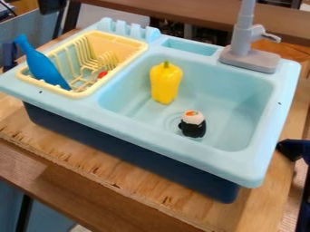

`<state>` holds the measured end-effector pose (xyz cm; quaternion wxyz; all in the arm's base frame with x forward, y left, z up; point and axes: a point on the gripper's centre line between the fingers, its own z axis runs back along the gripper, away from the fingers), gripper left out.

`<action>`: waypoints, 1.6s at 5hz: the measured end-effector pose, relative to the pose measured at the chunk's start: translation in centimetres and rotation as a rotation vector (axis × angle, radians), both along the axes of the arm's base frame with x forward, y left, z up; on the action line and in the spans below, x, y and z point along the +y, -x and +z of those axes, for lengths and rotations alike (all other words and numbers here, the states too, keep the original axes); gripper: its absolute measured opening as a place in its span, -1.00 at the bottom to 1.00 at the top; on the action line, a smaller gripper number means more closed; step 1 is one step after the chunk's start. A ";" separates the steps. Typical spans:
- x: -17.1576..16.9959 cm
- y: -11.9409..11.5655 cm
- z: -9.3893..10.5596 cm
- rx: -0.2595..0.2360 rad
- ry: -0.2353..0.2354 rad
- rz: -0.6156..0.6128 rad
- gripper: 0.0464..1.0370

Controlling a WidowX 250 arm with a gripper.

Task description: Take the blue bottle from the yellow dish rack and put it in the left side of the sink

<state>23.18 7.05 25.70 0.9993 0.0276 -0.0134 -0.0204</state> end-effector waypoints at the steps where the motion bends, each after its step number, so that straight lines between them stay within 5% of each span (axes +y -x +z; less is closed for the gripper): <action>1: 0.1 -0.3 -0.6 0.024 0.005 -0.003 0.93; 3: 5.3 -1.8 -0.3 0.011 -0.042 0.043 0.93; 8: 10.9 -2.4 -4.8 0.078 0.084 0.087 0.93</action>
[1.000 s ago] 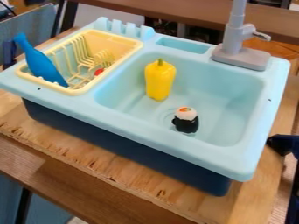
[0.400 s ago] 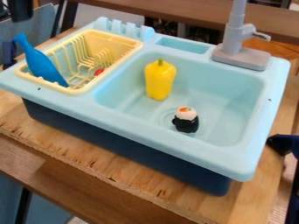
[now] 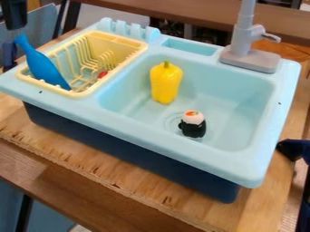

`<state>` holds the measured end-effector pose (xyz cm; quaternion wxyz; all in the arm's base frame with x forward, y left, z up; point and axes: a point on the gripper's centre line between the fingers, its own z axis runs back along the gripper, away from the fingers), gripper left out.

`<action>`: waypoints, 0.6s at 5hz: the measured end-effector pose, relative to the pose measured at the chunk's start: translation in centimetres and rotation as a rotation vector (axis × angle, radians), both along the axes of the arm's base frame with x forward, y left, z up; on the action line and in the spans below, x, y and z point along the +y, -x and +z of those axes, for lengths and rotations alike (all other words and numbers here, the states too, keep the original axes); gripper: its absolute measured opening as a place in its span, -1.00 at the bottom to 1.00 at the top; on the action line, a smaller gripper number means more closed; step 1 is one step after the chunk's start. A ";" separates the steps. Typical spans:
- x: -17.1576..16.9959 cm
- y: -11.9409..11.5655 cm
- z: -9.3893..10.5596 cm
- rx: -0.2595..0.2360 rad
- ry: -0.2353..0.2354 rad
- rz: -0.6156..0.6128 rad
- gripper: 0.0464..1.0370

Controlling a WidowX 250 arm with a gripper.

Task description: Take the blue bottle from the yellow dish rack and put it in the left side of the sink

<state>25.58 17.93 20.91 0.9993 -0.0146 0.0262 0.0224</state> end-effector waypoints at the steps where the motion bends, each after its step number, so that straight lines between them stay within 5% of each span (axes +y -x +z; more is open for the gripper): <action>1: 0.6 -0.4 -0.5 -0.013 -0.016 0.028 0.93; 2: 0.8 -0.8 -2.2 0.014 0.011 0.037 0.93; 3: 0.4 -1.4 -2.7 -0.026 0.080 0.043 0.93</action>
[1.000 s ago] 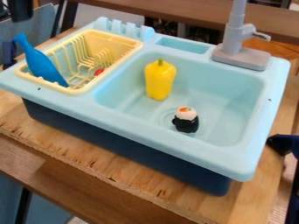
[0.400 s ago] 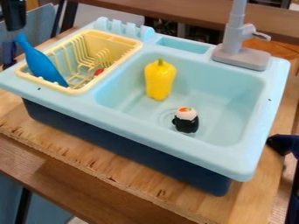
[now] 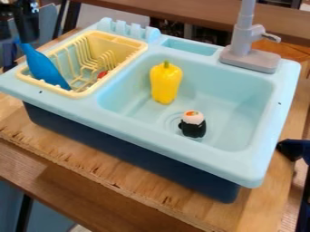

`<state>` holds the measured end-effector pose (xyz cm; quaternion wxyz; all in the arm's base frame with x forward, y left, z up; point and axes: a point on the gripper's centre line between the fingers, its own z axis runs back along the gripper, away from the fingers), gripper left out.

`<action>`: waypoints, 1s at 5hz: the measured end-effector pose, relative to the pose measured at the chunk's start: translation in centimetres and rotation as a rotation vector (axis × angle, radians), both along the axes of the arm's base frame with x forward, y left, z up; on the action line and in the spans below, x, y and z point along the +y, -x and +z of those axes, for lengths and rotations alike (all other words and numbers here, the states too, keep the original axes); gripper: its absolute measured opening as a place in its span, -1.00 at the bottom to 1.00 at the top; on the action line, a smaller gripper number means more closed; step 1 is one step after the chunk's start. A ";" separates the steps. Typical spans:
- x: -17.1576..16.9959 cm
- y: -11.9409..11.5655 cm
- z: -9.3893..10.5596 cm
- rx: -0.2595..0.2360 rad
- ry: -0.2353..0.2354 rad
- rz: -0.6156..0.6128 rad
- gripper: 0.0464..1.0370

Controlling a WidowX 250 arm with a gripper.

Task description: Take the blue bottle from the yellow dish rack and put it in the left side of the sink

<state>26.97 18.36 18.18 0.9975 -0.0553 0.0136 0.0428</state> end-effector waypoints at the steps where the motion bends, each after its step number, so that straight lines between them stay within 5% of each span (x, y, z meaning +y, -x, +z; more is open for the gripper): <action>1: 0.1 -0.4 -1.1 0.010 0.042 0.023 0.93; 2: 0.3 -0.8 -1.6 0.023 0.056 0.037 0.83; 4: 0.5 -0.8 -2.2 0.061 0.076 0.036 -0.26; 5: 0.3 -0.6 -2.0 0.078 0.079 0.026 -0.47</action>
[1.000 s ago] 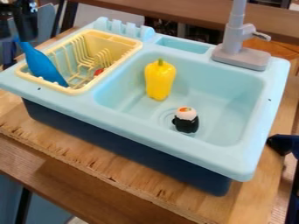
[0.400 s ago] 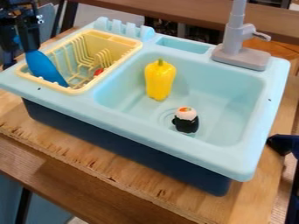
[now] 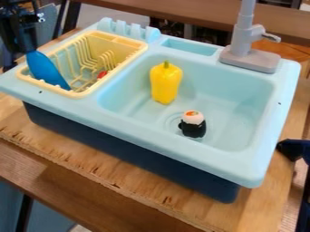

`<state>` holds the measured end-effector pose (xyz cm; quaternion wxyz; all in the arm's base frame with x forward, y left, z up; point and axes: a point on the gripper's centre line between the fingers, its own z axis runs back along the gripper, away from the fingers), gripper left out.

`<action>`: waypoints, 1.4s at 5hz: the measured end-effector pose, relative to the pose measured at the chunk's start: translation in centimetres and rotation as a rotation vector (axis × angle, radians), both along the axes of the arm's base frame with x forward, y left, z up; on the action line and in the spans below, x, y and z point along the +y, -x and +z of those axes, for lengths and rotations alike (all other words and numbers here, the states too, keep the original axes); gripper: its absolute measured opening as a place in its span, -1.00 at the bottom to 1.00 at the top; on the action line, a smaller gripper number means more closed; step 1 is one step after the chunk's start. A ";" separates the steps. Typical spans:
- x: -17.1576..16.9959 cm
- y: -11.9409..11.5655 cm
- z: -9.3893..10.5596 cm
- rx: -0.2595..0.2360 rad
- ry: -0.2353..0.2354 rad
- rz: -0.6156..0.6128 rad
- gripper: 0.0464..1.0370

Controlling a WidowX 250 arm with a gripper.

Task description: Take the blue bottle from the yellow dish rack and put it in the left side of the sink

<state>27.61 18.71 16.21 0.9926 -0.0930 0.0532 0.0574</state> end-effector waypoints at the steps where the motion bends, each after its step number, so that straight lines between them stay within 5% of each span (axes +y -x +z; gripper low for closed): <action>1: -0.6 -0.2 0.0 0.008 0.002 -0.036 -0.47; 2: -4.5 -0.8 3.6 -0.037 -0.054 -0.170 -0.47; 3: -9.7 -0.8 8.6 -0.153 -0.097 -0.318 -0.47; 4: -13.2 -0.7 11.4 -0.165 -0.129 -0.438 -0.47; 5: -16.0 -0.9 11.4 -0.143 -0.152 -0.550 -0.47; 7: -15.5 -1.1 7.4 -0.031 -0.161 -0.542 -0.47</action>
